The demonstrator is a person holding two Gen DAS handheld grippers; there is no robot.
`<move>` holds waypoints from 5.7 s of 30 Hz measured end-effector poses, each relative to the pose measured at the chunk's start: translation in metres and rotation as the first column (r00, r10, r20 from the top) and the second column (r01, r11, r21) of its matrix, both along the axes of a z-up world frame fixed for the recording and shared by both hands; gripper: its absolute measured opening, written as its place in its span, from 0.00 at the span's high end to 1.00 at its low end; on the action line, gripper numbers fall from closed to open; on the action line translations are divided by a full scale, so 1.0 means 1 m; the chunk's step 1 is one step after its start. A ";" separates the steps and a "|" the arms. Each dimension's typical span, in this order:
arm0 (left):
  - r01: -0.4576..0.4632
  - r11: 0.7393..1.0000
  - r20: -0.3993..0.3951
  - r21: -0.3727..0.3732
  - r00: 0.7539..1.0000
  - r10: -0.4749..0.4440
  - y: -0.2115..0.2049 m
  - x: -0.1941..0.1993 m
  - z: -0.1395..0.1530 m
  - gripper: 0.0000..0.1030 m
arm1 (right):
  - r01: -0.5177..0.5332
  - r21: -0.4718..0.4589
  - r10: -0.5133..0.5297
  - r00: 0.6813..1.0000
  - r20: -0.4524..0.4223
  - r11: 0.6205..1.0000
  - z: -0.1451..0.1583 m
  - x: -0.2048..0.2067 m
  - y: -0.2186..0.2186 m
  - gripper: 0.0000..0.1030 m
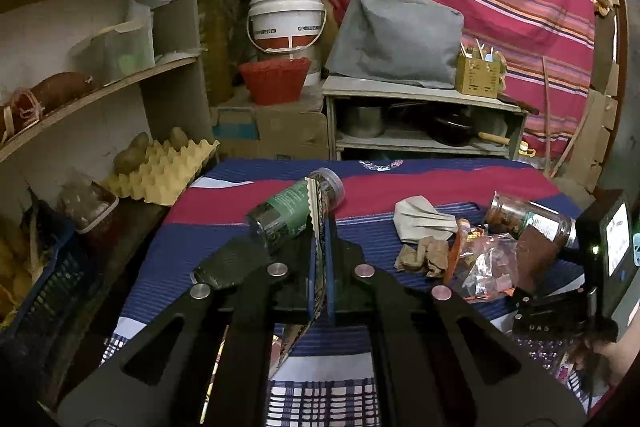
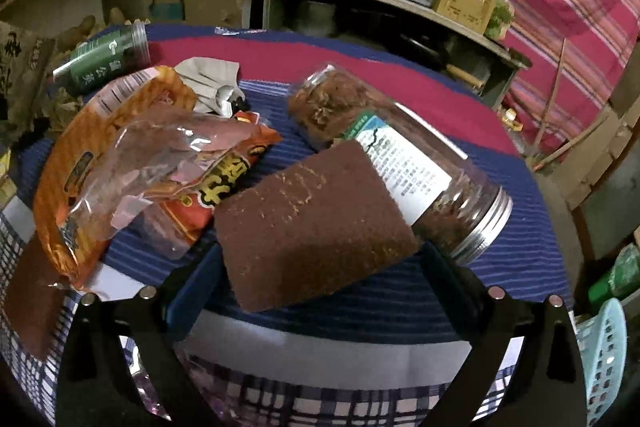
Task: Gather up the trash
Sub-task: 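Grasp the brown sponge pad with the right tool while the left tool holds the paper, then carry the brown sponge pad with the right tool over the blue basket, then open the right tool to drop the sponge pad into the basket while the left tool releases paper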
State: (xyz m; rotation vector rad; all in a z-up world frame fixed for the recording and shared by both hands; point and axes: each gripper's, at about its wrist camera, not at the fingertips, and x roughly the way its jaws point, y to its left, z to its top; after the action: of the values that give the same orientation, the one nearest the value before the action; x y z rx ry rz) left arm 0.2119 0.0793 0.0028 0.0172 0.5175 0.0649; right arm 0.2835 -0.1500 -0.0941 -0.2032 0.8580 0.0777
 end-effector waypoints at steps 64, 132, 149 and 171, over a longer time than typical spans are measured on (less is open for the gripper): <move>0.007 0.998 0.103 0.061 0.995 -0.013 -0.023 -0.040 0.021 0.98 | -0.067 0.184 0.019 0.968 0.251 0.981 0.079 -0.073 -0.034 0.85; 0.747 0.664 -0.054 0.011 0.664 -0.746 -0.452 -0.092 -0.034 0.87 | 0.447 0.315 -0.519 0.831 0.201 0.837 0.046 -0.257 -0.390 0.85; 0.761 0.647 -0.040 -0.053 0.646 -0.762 -0.445 -0.089 -0.014 0.99 | 0.452 0.322 -0.528 0.823 0.208 0.832 0.049 -0.258 -0.392 0.85; 0.633 0.773 -0.014 0.042 0.774 -0.633 -0.418 -0.077 -0.017 0.22 | 0.451 0.321 -0.521 0.833 0.183 0.833 0.043 -0.240 -0.381 0.83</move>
State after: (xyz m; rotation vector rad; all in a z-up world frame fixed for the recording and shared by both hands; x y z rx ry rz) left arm 0.1345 -0.3388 -0.0141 0.2371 0.4868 -0.5933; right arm 0.0437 -0.5308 -0.0510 0.2636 0.6007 -0.3141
